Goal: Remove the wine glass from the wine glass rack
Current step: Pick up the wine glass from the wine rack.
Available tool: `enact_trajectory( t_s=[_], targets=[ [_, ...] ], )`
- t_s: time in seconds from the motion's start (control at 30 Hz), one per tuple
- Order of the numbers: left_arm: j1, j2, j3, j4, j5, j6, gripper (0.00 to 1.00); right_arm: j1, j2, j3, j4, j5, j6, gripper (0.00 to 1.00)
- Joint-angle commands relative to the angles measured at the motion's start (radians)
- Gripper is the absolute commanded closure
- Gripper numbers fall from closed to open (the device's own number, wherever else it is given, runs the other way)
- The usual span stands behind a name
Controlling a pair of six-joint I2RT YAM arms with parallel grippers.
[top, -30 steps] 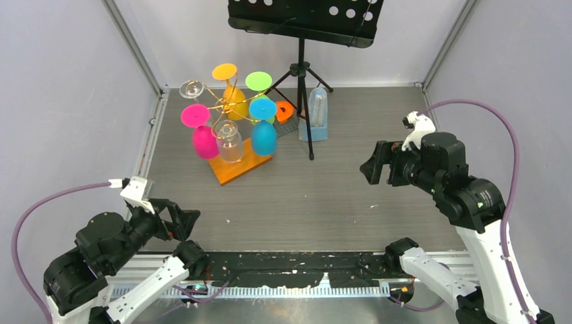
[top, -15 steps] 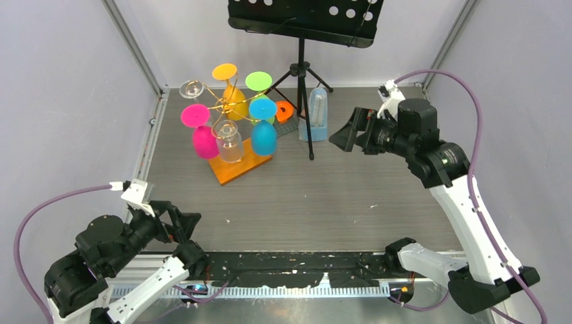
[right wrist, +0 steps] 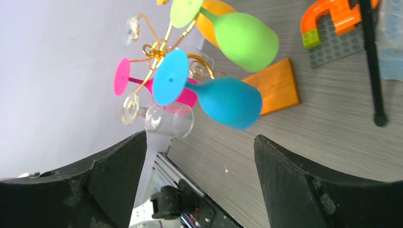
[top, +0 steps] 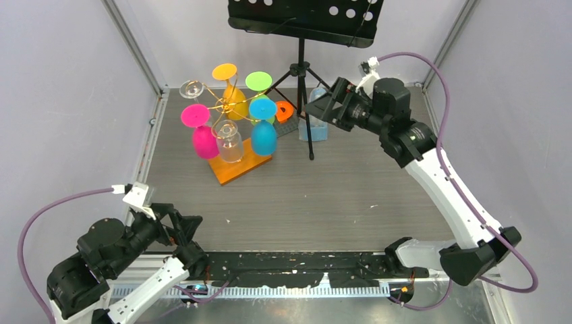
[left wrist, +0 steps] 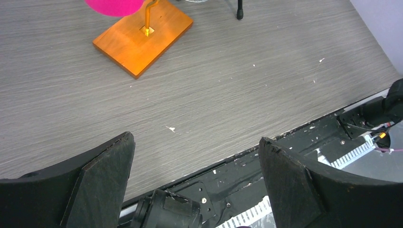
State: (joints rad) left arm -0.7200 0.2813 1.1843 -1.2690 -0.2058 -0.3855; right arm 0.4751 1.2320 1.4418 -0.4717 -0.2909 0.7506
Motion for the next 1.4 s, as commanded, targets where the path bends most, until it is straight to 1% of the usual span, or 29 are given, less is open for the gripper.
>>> enact_trajectory(
  t_s=[0.0,0.03,0.13,0.17,0.33,0.43,0.53,0.83,1.03,1.13,1.37],
  targets=[
    [-0.004,-0.041,-0.010,0.069,0.045,-0.004,0.01,0.045,0.052,0.044,0.187,0.053,0.120,0.12],
    [-0.004,-0.052,-0.012,0.077,0.052,-0.004,0.01,0.057,0.060,0.035,0.224,0.065,0.147,0.13],
    [-0.004,-0.077,-0.008,0.079,0.054,-0.010,0.01,0.076,0.095,0.003,0.306,0.085,0.217,0.19],
    [-0.004,-0.082,-0.002,0.073,0.051,-0.011,0.01,0.084,0.102,-0.010,0.347,0.093,0.249,0.20],
    [-0.004,-0.100,0.015,0.035,0.031,-0.024,0.01,0.127,0.164,-0.009,0.401,0.140,0.297,0.25],
    [-0.004,-0.110,0.018,0.034,0.035,-0.031,0.01,0.142,0.197,-0.012,0.422,0.162,0.332,0.30],
    [-0.004,-0.110,0.030,0.027,0.035,-0.031,0.01,0.154,0.224,-0.019,0.461,0.152,0.370,0.35],
    [-0.004,-0.116,0.053,0.002,0.014,-0.027,0.01,0.185,0.285,-0.014,0.508,0.154,0.413,0.43],
    [-0.004,-0.119,0.058,-0.011,0.003,-0.024,0.01,0.189,0.287,-0.034,0.521,0.154,0.419,0.56],
    [-0.004,-0.122,0.054,-0.012,0.002,-0.024,0.01,0.188,0.280,-0.048,0.527,0.156,0.419,0.66],
    [-0.004,-0.125,0.054,-0.011,0.003,-0.024,0.01,0.189,0.277,-0.056,0.532,0.148,0.431,0.75]
  ],
)
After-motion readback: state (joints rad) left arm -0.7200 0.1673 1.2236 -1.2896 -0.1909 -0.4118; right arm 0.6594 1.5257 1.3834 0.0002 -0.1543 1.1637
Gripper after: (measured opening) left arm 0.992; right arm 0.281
